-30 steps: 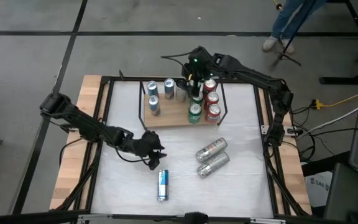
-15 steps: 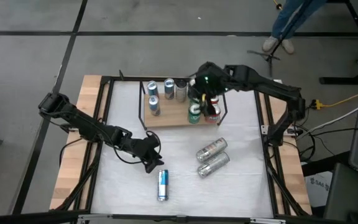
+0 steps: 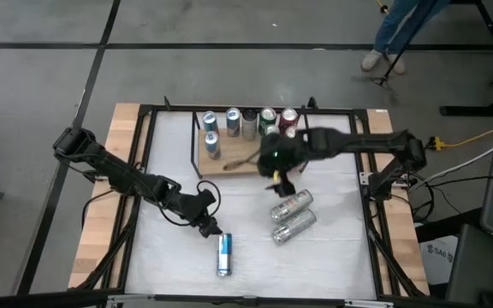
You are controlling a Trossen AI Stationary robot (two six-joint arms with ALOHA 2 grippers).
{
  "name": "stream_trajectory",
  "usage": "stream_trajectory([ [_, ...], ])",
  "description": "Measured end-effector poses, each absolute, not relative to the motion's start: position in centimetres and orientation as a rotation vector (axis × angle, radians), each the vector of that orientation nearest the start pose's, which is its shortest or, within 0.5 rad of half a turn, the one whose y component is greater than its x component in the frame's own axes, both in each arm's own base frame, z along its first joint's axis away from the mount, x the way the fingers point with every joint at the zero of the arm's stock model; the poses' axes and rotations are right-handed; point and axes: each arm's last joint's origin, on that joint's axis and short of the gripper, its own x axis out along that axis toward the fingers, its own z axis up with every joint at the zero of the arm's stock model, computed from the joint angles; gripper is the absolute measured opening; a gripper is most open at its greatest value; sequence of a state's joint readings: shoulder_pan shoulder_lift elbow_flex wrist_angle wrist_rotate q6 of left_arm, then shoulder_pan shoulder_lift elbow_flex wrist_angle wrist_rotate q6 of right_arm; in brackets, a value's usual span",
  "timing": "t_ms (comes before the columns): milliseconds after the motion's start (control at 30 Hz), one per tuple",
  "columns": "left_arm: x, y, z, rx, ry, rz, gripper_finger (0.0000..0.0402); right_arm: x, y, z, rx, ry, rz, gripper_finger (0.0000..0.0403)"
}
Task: Sort soda cans
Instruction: Put the blue soda can on the shelf and align with the other blue soda can
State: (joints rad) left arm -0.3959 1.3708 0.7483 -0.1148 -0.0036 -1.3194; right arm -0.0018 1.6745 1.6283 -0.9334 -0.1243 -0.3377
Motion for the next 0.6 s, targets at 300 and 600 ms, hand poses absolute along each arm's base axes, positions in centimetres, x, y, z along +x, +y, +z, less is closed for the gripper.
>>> stream_trajectory([
  [300, 24.0, -13.3, 20.5, -1.386, 0.886, 0.219, 0.0295, 35.2, 4.1, 30.2, -0.301, 0.92, 0.373, 0.039],
  [600, 23.5, -15.2, 20.0, -1.643, 0.809, 0.373, 0.0295, 35.2, 5.1, 28.8, -0.313, 0.906, 0.397, 0.039],
])
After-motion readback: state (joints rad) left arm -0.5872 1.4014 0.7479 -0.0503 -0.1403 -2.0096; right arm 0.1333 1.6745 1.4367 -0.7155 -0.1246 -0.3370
